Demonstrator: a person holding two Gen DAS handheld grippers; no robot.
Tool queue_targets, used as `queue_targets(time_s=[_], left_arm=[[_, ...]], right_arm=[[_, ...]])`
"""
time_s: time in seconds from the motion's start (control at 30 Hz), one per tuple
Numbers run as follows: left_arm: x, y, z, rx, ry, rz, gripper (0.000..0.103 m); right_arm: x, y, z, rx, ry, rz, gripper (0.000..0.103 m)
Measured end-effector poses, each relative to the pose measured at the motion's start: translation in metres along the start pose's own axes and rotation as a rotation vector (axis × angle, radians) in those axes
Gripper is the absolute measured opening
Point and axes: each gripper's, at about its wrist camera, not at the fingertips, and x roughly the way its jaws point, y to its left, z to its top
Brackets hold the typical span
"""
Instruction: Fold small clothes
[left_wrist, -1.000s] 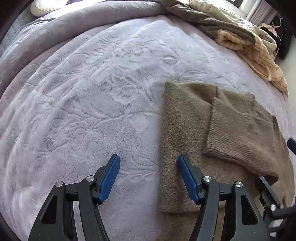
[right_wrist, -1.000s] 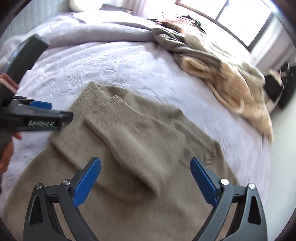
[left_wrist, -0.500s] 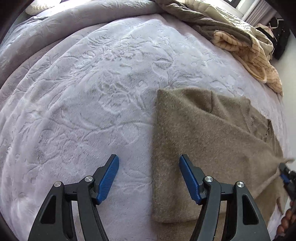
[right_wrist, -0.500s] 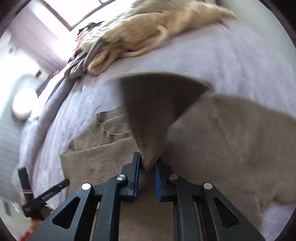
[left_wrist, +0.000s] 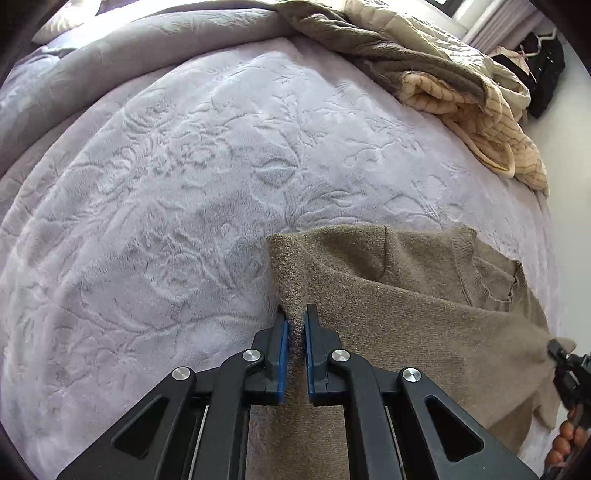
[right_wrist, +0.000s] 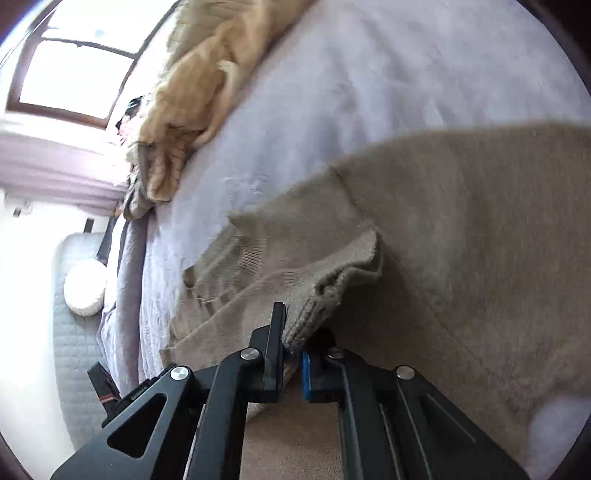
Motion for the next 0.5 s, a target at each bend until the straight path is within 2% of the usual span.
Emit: queue_targets(time_s=[0.1,0.13,0.17,0.2,0.27,0.33,0.4,0.5], left_arm=[[0.009,0.004,0.003,-0.015,0.013,0.03,0.009],[0.007,0.003,0.002,-0.027,0.002,0.051,0.009],[0.004,0.002,0.001,-0.03,-0.006,0.06,0.009],[-0.004,0.001,-0.001,-0.023,-0.015,0.07,0.009],[-0.022,0.0,-0.013,0.013,-0.036,0.104,0.009],[-0.038,-0.002,-0.031,0.067,-0.036,0.106,0.009],[-0.051,-0.003,-0.053,0.118,-0.017,0.1,0.009],[-0.057,-0.009,-0.093,0.186,0.032,0.078,0.009]], right_arm=[[0.009,-0.01,-0.002,-0.066,0.014,-0.163,0.009],[0.016,-0.024,-0.004,-0.037,0.05,-0.225,0.012],[0.019,-0.039,-0.007,0.014,0.085,-0.242,0.014],[0.016,-0.051,-0.011,0.082,0.084,-0.18,0.016],[0.006,-0.059,-0.018,0.153,0.062,-0.097,0.029],[0.002,-0.058,-0.028,0.163,0.067,-0.042,0.051],[0.0,-0.054,-0.036,0.156,0.075,-0.018,0.056],[0.007,-0.047,-0.038,0.155,0.089,-0.004,0.057]])
